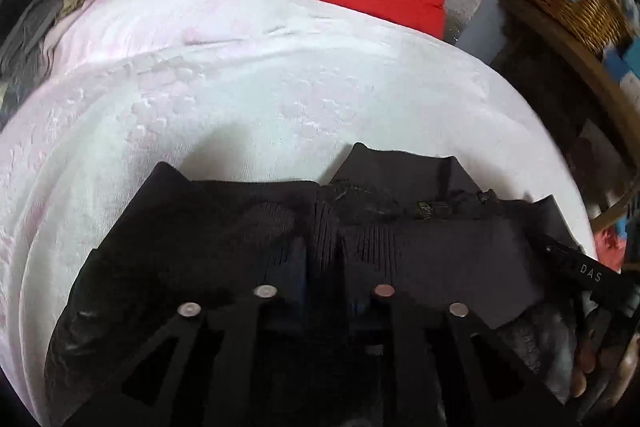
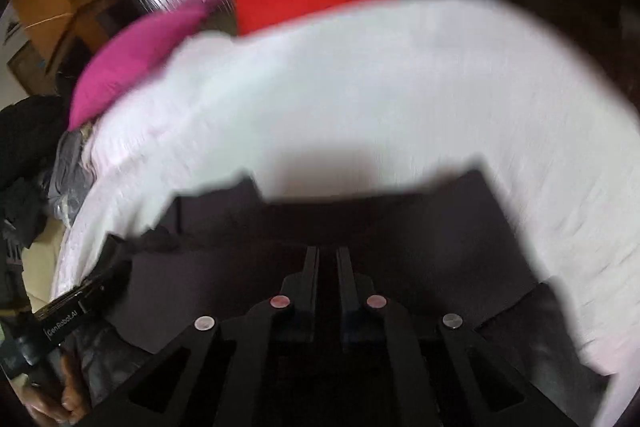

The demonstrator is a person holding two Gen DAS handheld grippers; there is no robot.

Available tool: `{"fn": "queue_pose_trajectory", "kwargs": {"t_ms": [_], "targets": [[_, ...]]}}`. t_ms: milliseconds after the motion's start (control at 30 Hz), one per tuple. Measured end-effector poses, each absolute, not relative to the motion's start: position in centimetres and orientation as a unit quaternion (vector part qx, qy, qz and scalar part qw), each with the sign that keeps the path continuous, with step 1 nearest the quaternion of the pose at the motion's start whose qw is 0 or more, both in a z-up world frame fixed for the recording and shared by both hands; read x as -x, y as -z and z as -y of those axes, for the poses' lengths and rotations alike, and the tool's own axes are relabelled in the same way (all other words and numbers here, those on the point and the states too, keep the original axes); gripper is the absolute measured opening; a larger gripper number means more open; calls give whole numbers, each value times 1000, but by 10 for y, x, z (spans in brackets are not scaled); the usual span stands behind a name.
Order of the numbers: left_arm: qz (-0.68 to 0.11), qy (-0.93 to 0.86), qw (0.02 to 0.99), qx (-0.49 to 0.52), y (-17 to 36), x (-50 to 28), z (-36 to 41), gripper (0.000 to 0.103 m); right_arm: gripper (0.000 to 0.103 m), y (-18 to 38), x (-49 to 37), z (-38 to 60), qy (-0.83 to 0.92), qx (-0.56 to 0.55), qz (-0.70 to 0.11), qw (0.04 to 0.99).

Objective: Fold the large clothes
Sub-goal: 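Grasp the jacket's ribbed cuff with both grippers and lift it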

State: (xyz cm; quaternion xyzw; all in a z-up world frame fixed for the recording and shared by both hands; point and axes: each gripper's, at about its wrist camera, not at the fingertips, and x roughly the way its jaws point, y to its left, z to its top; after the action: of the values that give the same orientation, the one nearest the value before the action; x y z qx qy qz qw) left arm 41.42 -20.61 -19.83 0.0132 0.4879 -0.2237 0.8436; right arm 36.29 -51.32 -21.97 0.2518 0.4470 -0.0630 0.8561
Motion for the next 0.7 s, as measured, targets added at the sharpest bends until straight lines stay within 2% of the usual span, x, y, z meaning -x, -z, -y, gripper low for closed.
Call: {"fn": "queue_pose_trajectory", "kwargs": {"t_ms": [67, 133, 200, 233, 267, 300, 333, 433, 700], "targets": [[-491, 223, 842, -14, 195, -413, 205, 30, 10, 215, -357, 520, 57, -275, -435, 856], [-503, 226, 834, -6, 189, -412, 199, 52, 10, 206, -347, 526, 36, -312, -421, 851], [-509, 230, 830, 4, 181, -408, 194, 61, 14, 196, -331, 533, 14, -345, -399, 850], [-505, 238, 829, 12, 173, -403, 190, 63, 25, 191, -325, 534, 13, -349, -391, 852], [-497, 249, 831, 16, 164, -398, 184, 65, 48, 186, -317, 537, 13, -353, -382, 854], [-490, 254, 834, 17, 157, -393, 178, 70, 66, 181, -305, 541, 9, -360, -372, 855], [-483, 257, 837, 17, 150, -389, 172, 77, 92, 177, -297, 544, 10, -369, -366, 855], [-463, 263, 847, 11, 132, -375, 147, 81, 93, 166, -262, 556, 9, -387, -329, 862], [-482, 235, 843, 43, 133, -371, 54, 81, 93, 172, -190, 591, 5, -415, -338, 844]]}}
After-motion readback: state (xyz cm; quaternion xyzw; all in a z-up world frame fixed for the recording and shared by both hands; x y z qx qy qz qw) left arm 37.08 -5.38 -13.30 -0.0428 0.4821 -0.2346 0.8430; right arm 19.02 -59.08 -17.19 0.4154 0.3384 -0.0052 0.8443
